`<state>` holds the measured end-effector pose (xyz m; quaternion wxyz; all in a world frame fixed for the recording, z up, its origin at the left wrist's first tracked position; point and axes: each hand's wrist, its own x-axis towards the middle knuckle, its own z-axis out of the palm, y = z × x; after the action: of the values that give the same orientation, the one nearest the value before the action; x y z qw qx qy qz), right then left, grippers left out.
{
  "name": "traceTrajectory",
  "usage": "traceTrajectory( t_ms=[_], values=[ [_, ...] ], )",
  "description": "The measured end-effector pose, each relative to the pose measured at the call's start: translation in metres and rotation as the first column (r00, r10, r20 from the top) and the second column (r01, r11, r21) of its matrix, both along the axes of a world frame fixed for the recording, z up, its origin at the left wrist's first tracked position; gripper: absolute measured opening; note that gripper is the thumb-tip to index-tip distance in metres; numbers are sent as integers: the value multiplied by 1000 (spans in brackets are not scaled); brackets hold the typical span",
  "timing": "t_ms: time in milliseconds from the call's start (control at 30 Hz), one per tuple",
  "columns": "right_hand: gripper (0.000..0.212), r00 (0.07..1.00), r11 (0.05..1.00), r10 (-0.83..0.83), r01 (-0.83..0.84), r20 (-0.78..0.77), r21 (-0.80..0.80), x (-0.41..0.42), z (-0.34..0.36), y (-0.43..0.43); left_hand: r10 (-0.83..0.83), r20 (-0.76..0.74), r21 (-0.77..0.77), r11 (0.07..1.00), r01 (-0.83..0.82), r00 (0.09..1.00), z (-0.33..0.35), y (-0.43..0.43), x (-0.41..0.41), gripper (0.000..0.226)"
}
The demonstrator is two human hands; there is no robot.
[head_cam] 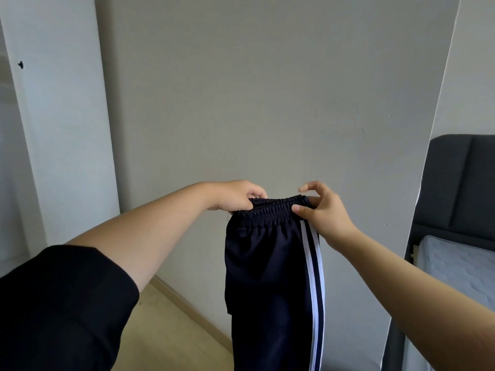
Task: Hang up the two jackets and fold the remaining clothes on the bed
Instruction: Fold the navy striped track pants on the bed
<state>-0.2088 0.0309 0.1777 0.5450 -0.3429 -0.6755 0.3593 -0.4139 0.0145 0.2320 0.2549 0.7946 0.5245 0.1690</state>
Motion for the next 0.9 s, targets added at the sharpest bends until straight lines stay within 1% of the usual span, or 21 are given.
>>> traceTrajectory(
  t_ms=[67, 100, 167, 200, 267, 333, 367, 400, 433, 500, 567, 600, 667, 700, 733, 767, 800, 833, 900],
  values=[
    [32, 998, 998, -63, 63, -28, -6, -1, 0, 3, 35, 134, -46, 999, -29, 990, -5, 2, 2, 32],
    [29, 991, 992, -122, 122, -46, -4, -3, 0, 5, 49, 220, -70, 997, -34, 974, -7, 3, 3, 27],
    [20, 961, 968, -253, 250, -110, -32, -4, 1, 9, 48, 411, -110, 994, -3, 910, -15, 6, 4, 15],
    [18, 943, 954, -300, 294, -144, -62, -4, 2, 11, 41, 502, -119, 993, 22, 864, -20, 9, 5, 17],
    [15, 921, 942, -333, 317, -201, -110, -4, 4, 14, 29, 629, -85, 996, 31, 777, -31, 16, 9, 18],
    [13, 926, 952, -303, 282, -225, -121, -3, 8, 15, 50, 721, -47, 999, -23, 691, -39, 23, 15, 25],
    [13, 938, 961, -271, 253, -215, -108, -1, 10, 15, 73, 757, -40, 997, -66, 649, -41, 26, 17, 24],
    [14, 955, 972, -232, 219, -185, -88, 2, 12, 14, 87, 777, -24, 994, -109, 623, -41, 27, 18, 20],
    [16, 973, 981, -190, 183, -128, -67, 7, 15, 14, 92, 776, 6, 988, -153, 624, -40, 29, 18, 16],
    [15, 994, 993, -99, 101, 40, -66, 20, 24, 15, 80, 750, 71, 977, -201, 657, -34, 33, 18, 12],
    [14, 975, 993, 6, 21, 224, -117, 33, 36, 14, 57, 705, 113, 975, -191, 707, -26, 35, 20, 8],
    [25, 946, 989, 60, -14, 318, -145, 38, 43, 13, 41, 676, 125, 978, -168, 736, -21, 36, 22, 6],
    [52, 847, 975, 156, -49, 509, -217, 40, 59, 10, -1, 625, 121, 988, -96, 781, -12, 38, 29, 5],
    [55, 790, 966, 186, -39, 584, -256, 38, 65, 8, -21, 607, 109, 992, -56, 795, -7, 39, 32, 6],
    [50, 744, 956, 208, -16, 635, -294, 35, 71, 9, -36, 593, 92, 996, -23, 804, -4, 41, 34, 6],
    [42, 721, 945, 218, 11, 657, -326, 33, 75, 12, -42, 590, 70, 998, 1, 806, -2, 44, 36, 5],
    [34, 726, 936, 217, 36, 653, -351, 31, 77, 16, -39, 593, 52, 999, 11, 804, -2, 50, 36, 4],
    [30, 755, 925, 207, 56, 622, -375, 27, 78, 22, -25, 606, 34, 999, 6, 795, -2, 55, 34, 6],
    [29, 855, 899, 155, 86, 496, -430, 17, 75, 36, 28, 638, 37, 997, -66, 769, -7, 69, 30, 16]
  ],
)
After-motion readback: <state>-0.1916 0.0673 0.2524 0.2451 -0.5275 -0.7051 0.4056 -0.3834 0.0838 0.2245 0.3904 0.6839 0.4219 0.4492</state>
